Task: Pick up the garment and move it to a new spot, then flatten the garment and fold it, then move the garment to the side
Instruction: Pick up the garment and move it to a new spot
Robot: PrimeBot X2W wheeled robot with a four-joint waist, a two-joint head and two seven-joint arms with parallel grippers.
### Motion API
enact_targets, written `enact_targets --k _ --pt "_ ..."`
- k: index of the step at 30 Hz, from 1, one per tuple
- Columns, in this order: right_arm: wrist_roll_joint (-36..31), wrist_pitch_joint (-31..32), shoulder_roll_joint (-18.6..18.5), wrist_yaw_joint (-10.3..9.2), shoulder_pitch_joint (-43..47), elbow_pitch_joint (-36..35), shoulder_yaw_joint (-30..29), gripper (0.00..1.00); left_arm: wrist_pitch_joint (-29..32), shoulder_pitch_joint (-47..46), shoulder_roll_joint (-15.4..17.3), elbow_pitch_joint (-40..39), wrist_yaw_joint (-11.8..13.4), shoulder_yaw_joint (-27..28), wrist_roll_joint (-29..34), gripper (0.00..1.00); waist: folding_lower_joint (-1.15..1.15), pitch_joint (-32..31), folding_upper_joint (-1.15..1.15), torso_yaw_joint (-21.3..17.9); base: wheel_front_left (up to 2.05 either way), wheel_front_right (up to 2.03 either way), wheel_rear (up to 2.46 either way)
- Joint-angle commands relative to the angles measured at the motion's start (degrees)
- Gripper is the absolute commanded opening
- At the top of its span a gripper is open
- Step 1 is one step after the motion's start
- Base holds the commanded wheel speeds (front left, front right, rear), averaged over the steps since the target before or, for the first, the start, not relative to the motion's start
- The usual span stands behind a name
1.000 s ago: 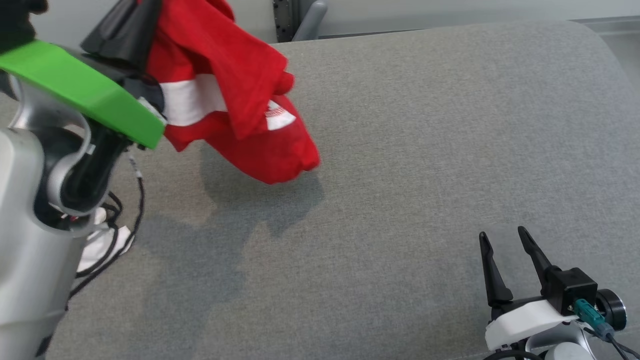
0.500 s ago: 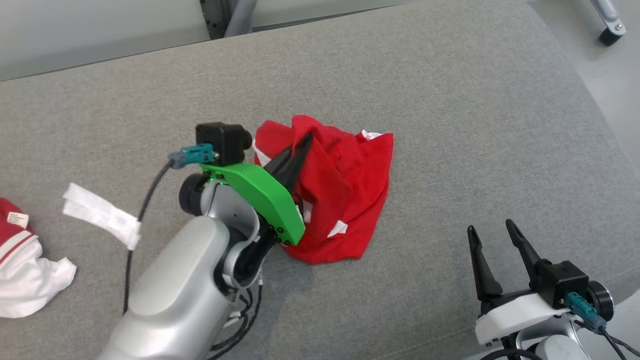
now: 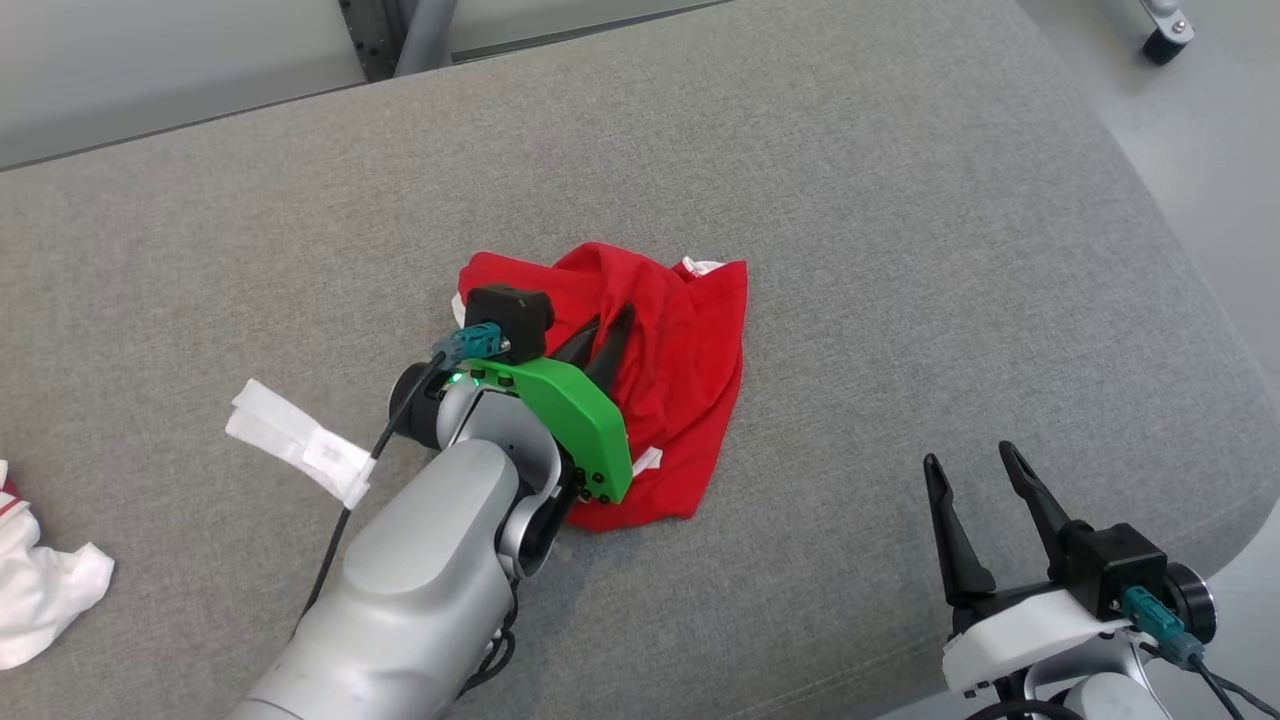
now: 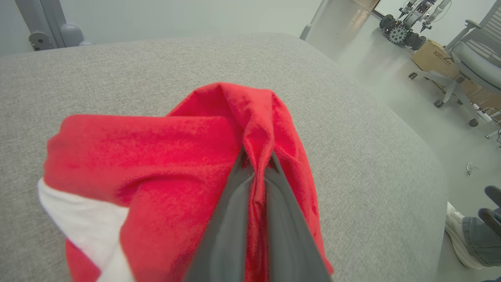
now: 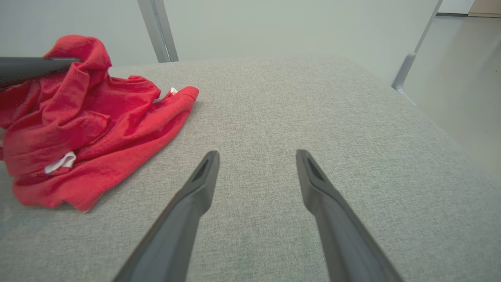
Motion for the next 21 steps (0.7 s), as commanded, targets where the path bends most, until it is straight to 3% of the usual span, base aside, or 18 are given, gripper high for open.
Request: enact_targets --k 1,5,9,15,21 --pt "-0.75 -0.38 -0.13 -0.02 1.03 -0.09 -0.41 1.00 -1.03 -0.29 -0.30 -0.29 0.05 -0.08 0.67 1.00 0.00 -0.83 0.00 0.81 0.00 0.00 0.00" --pt "-2.06 -0.38 -0.14 -0.02 2.20 -1.87 -1.67 1.00 -4.86 1.53 1.89 -4.25 1.16 -0.13 2.20 1.00 0.00 -3.12 0.00 2.59 0.00 0.00 0.00" --pt "-4.04 -0.38 -0.15 -0.02 3.58 -4.01 -3.38 1.00 -7.61 6.98 6.85 -11.44 4.20 0.25 4.15 1.00 0.00 -6.35 0.00 5.33 0.00 0.00 0.00" --pt "-6.55 -0.39 -0.15 -0.02 5.59 -6.86 -4.60 1.00 -9.36 18.58 16.82 -23.43 10.25 0.70 7.35 1.00 0.00 -10.16 0.00 10.48 0.00 0.00 0.00" --pt "-7.87 -0.39 -0.20 -0.02 7.14 -8.10 -5.95 1.00 -10.55 27.34 21.89 -29.73 13.12 3.79 8.20 1.00 0.00 -11.90 0.00 15.44 0.00 0.00 0.00"
